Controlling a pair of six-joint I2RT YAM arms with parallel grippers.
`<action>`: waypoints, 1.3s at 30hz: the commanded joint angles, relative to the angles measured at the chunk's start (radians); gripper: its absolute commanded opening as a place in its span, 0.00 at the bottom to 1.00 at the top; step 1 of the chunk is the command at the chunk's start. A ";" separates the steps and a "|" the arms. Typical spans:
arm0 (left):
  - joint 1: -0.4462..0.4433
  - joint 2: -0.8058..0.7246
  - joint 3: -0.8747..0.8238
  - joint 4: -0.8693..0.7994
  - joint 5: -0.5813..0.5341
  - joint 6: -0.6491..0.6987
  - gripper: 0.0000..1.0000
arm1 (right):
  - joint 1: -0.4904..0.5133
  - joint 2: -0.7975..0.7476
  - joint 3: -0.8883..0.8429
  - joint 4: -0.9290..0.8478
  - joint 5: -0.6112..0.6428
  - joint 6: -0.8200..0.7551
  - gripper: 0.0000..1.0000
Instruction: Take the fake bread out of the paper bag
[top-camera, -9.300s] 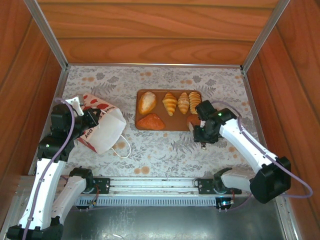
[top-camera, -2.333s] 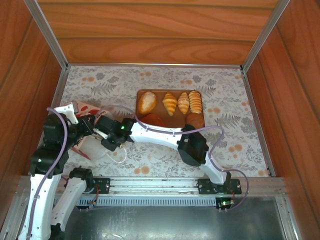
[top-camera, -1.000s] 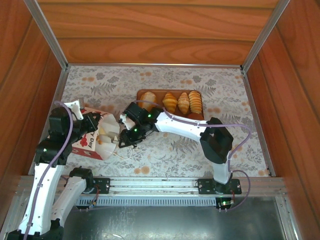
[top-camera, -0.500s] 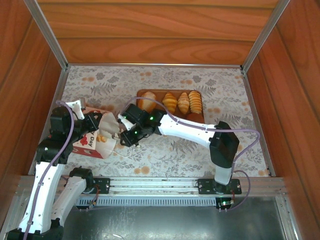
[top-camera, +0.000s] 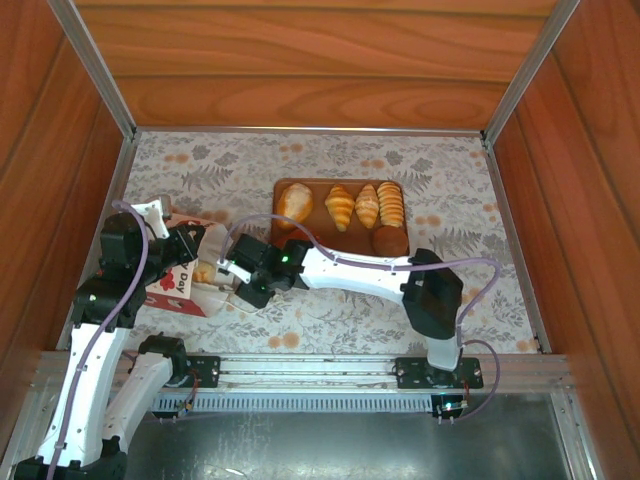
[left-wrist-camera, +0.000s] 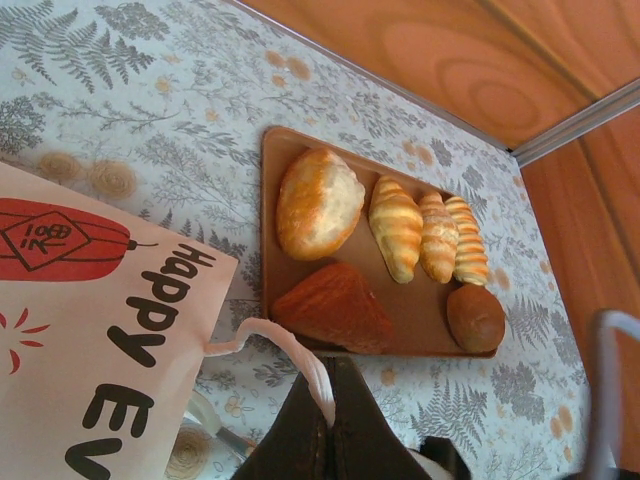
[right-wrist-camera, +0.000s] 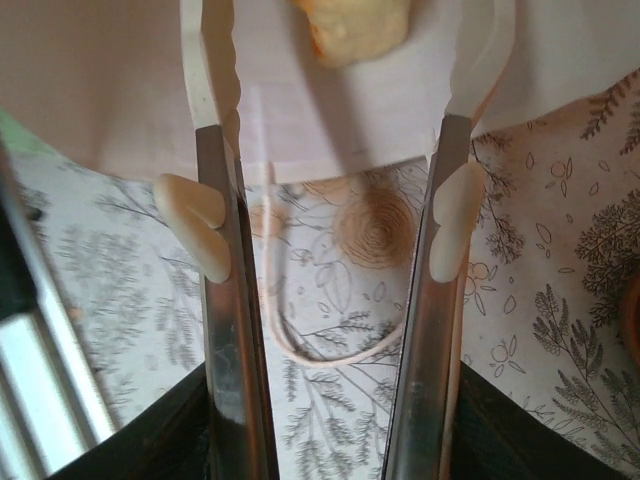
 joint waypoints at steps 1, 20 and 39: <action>-0.007 -0.015 -0.010 0.032 0.003 -0.012 0.00 | 0.003 0.042 0.037 -0.005 0.046 -0.067 0.54; -0.006 -0.027 -0.017 0.033 -0.021 -0.016 0.00 | -0.011 -0.093 -0.044 0.014 -0.118 0.102 0.33; -0.006 -0.028 -0.009 0.045 -0.063 -0.025 0.00 | -0.175 -0.427 -0.227 -0.215 -0.499 0.256 0.35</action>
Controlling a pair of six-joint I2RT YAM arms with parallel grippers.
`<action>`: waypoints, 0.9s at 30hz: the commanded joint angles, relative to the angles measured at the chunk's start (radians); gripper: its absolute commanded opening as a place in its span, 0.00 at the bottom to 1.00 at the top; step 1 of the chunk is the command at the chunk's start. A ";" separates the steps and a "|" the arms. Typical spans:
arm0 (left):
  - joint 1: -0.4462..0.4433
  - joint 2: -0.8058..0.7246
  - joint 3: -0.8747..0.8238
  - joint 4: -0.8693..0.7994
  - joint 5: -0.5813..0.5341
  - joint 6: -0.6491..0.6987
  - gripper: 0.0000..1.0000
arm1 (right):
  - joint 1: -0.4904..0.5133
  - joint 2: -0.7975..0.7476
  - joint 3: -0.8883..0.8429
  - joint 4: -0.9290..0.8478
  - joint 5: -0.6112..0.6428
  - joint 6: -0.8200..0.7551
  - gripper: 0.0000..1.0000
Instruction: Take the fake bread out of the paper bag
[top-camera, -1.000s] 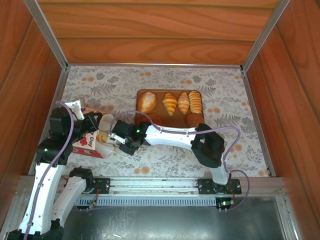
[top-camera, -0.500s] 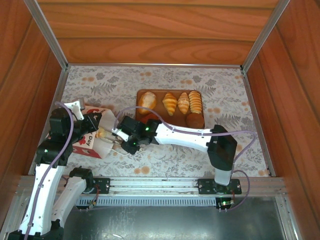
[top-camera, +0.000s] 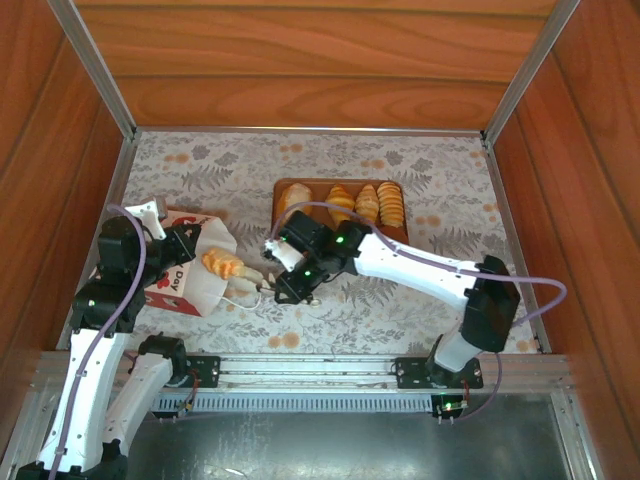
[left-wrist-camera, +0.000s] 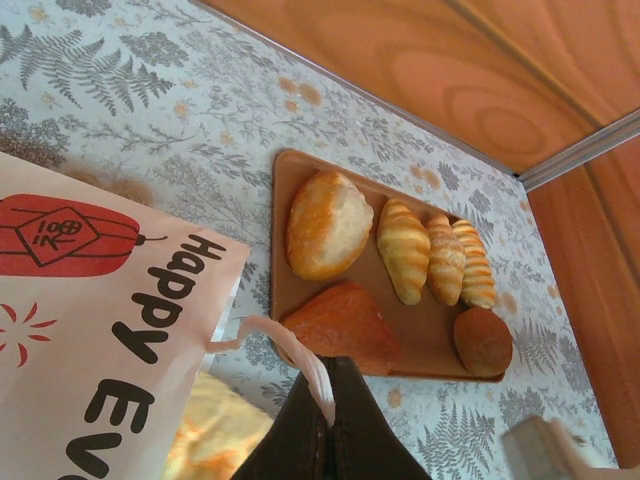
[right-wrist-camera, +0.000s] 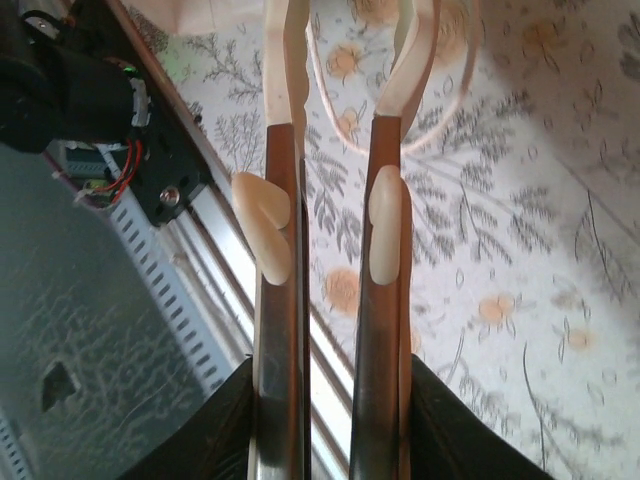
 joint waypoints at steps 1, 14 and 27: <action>-0.006 0.000 0.003 0.028 -0.018 -0.009 0.00 | -0.029 -0.116 -0.043 -0.036 -0.097 0.025 0.34; -0.006 0.010 0.000 0.050 -0.037 -0.014 0.00 | -0.204 -0.466 -0.229 -0.168 -0.042 0.105 0.35; -0.007 -0.008 -0.016 0.055 -0.037 -0.013 0.00 | -0.600 -0.543 -0.377 -0.261 -0.207 0.102 0.34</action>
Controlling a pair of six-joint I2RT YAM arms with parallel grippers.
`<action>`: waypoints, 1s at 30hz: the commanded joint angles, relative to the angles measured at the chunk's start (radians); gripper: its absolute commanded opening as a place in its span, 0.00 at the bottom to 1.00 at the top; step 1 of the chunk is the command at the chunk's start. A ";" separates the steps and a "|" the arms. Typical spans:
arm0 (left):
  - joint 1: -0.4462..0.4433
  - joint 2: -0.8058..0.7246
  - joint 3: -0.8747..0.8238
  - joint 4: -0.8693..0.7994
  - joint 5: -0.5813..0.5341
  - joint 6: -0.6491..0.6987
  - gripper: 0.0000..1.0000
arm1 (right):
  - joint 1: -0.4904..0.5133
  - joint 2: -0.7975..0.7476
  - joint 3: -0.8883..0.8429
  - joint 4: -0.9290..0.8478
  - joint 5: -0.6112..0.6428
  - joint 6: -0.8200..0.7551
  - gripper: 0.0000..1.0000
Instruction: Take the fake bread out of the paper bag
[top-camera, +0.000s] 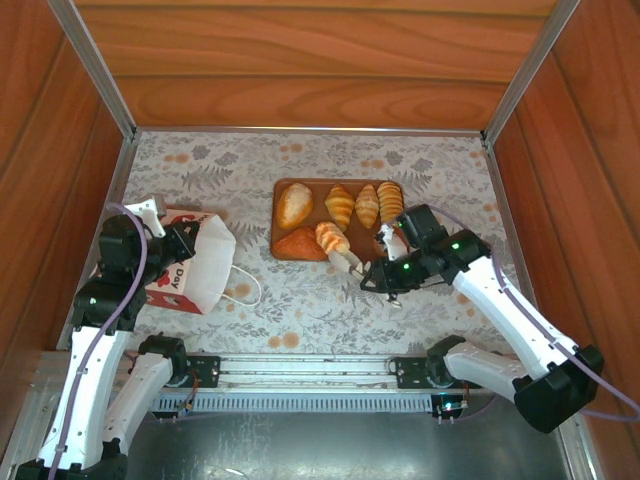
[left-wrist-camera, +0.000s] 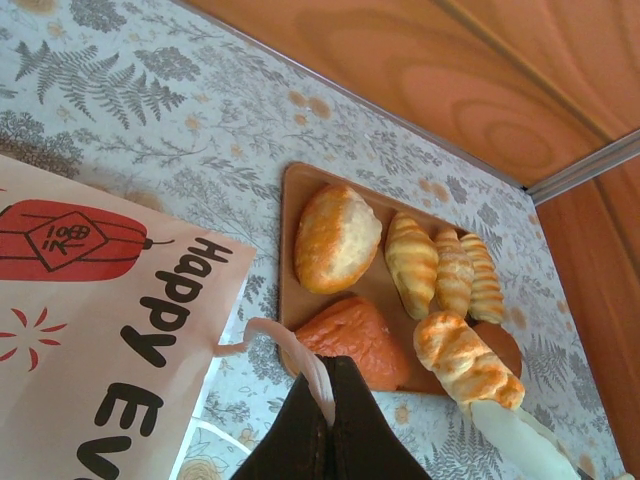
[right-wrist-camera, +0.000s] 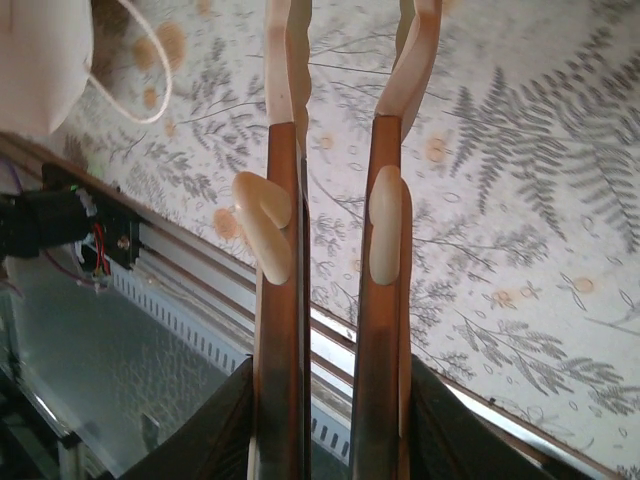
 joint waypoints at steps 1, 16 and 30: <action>-0.006 -0.018 -0.013 0.029 -0.010 -0.008 0.00 | -0.068 -0.008 -0.016 -0.007 -0.111 -0.011 0.34; -0.006 -0.027 -0.021 0.031 -0.013 -0.012 0.00 | -0.196 0.104 -0.054 0.013 -0.215 -0.055 0.39; -0.007 -0.016 -0.024 0.035 -0.015 -0.012 0.00 | -0.256 0.122 -0.017 -0.035 -0.068 -0.066 0.48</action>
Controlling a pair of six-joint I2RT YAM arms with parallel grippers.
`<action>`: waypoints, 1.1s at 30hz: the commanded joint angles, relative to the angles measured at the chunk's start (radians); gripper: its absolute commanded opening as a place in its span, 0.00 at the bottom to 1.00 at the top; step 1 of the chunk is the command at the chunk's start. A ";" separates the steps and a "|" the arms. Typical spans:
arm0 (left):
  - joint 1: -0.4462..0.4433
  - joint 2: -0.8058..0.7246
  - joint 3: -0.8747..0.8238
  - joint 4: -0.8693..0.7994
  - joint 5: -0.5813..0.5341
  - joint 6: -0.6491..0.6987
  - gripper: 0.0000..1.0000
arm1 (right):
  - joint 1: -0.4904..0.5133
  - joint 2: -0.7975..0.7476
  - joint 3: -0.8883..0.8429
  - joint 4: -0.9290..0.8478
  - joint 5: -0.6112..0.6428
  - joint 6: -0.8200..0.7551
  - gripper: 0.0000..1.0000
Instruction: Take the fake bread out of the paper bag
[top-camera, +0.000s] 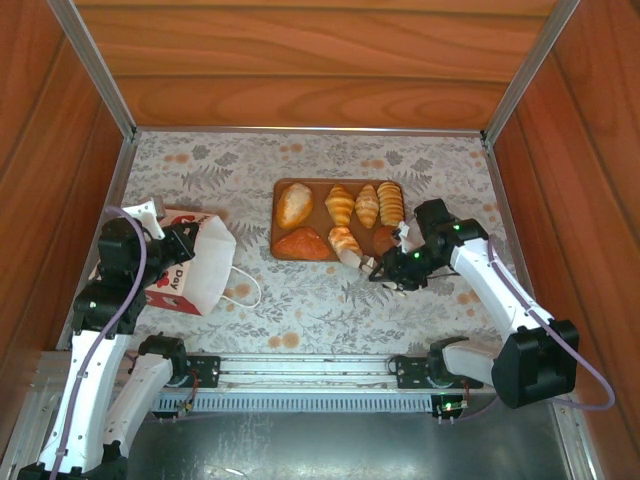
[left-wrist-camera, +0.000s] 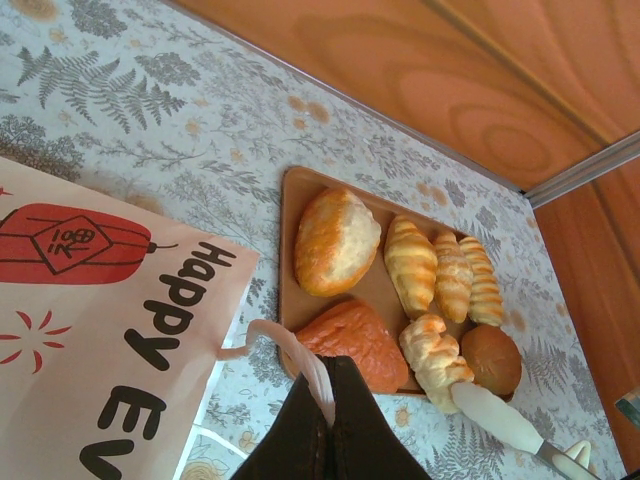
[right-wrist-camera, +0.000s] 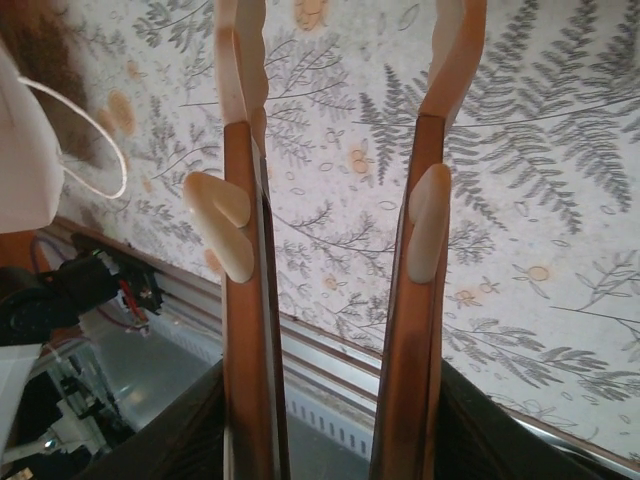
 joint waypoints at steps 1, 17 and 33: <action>-0.006 0.005 -0.010 0.029 -0.010 -0.011 0.00 | -0.008 -0.030 0.046 -0.040 0.048 -0.023 0.49; -0.006 0.016 -0.008 0.043 0.001 -0.006 0.00 | 0.223 0.090 0.337 -0.210 0.449 -0.142 0.49; -0.006 0.011 -0.010 0.045 0.007 -0.008 0.00 | 0.381 0.400 0.609 -0.358 0.598 -0.129 0.53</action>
